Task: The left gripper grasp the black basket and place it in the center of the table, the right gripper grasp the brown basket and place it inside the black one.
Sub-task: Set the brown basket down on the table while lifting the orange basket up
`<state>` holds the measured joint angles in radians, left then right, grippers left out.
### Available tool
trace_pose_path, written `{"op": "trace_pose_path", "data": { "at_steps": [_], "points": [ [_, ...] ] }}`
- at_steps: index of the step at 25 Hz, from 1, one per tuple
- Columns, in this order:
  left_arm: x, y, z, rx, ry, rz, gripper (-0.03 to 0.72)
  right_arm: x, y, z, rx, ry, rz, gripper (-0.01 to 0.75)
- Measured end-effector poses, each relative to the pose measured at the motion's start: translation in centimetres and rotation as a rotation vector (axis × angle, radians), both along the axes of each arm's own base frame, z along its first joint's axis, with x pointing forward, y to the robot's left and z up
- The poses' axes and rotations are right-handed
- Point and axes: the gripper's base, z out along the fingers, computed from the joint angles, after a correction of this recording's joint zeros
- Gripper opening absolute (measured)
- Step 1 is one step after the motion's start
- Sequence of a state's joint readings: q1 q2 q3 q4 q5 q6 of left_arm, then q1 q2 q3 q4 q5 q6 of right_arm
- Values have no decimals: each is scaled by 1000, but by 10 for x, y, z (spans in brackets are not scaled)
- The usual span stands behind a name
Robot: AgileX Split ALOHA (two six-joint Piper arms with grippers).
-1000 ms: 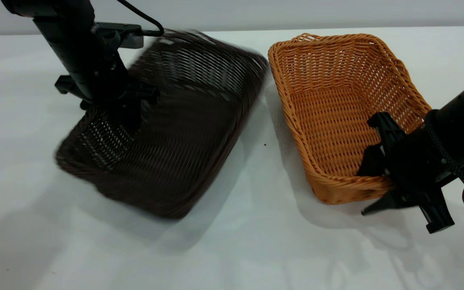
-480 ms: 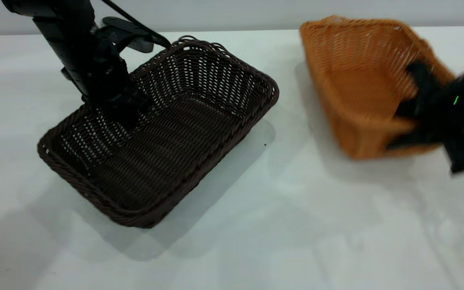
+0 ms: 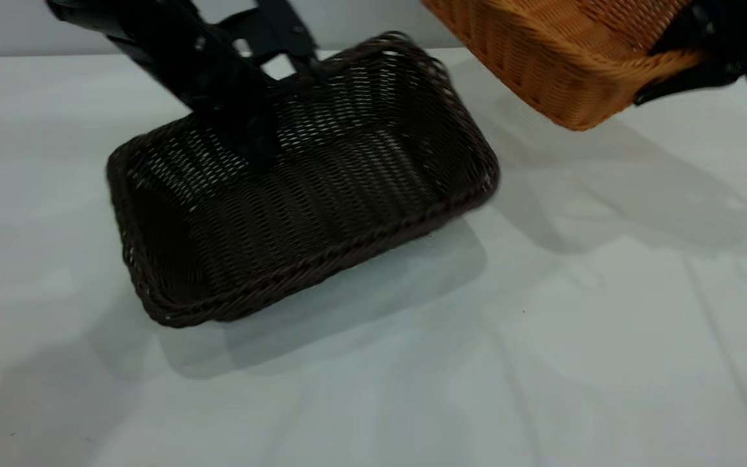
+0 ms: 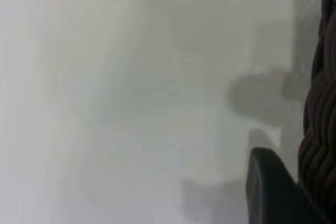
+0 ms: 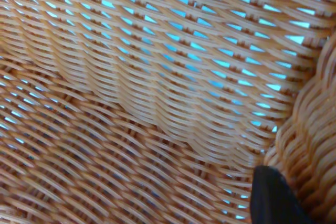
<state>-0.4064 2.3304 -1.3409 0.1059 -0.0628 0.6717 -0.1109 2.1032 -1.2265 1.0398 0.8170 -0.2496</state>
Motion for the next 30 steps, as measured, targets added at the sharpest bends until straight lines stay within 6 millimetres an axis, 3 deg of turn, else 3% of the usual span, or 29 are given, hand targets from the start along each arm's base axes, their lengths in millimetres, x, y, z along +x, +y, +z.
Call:
{"op": "trace_pose_path", "data": {
  "at_steps": [8,22,30],
  "points": [
    [-20,-53,-13,130,-169,-447,177,32,0,48,8,-112,93,122],
    [-23,-59,-19,115,-186,-485,196,31,0,52,27,-101,123,122],
    [-22,-65,-22,37,-228,-483,370,36,-10,60,21,-129,114,123]
  ]
}}
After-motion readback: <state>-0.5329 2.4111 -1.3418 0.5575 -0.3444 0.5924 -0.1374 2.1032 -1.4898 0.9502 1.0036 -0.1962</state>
